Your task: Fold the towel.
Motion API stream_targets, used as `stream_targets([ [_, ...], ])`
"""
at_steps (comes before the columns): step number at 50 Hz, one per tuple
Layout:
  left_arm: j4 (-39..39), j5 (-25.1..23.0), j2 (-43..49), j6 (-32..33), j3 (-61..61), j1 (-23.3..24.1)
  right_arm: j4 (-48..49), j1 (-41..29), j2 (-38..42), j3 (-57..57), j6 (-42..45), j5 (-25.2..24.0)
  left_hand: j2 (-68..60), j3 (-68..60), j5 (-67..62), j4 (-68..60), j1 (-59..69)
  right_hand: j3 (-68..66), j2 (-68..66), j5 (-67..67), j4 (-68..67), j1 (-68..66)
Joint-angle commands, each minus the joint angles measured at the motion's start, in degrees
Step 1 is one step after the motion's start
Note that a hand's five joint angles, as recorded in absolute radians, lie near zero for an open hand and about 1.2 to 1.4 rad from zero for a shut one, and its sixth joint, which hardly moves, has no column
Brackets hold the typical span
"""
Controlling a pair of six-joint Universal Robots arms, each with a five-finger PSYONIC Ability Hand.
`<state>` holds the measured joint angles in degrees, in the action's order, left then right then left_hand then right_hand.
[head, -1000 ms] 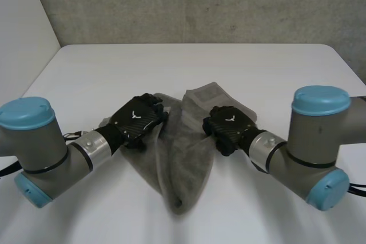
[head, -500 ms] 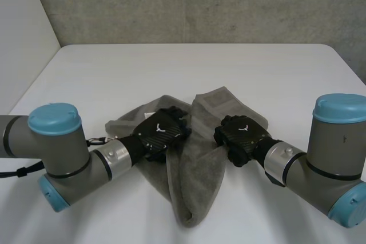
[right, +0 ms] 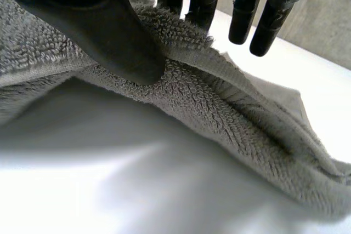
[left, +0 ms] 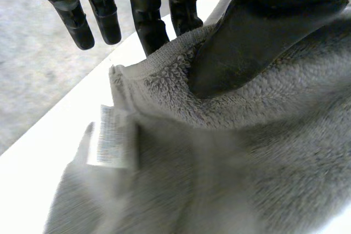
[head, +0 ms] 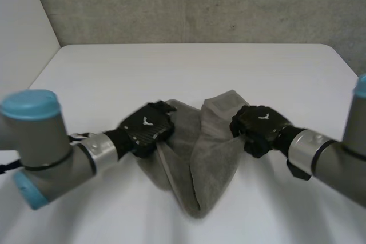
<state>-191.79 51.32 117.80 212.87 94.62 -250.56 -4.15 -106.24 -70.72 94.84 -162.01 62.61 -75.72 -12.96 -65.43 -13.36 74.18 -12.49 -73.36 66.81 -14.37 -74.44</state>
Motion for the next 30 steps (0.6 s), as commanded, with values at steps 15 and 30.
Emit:
stream_targets([
  [15, 2.56, -0.35, -14.89, -5.18, 10.49, -3.89, -5.44, 2.09, -1.44, 2.54, 7.58, -5.22, -4.28, 2.96, -4.57, 3.36, 5.82, 2.49, 14.32, -17.78, 4.37, 15.41],
  [30, 2.56, -0.43, -14.88, -5.53, 11.37, -4.06, -3.76, 2.97, -0.73, 3.59, 8.37, -5.48, -4.28, 2.96, -4.57, 3.36, 5.82, 2.49, 29.05, -32.5, 4.37, 30.13],
])
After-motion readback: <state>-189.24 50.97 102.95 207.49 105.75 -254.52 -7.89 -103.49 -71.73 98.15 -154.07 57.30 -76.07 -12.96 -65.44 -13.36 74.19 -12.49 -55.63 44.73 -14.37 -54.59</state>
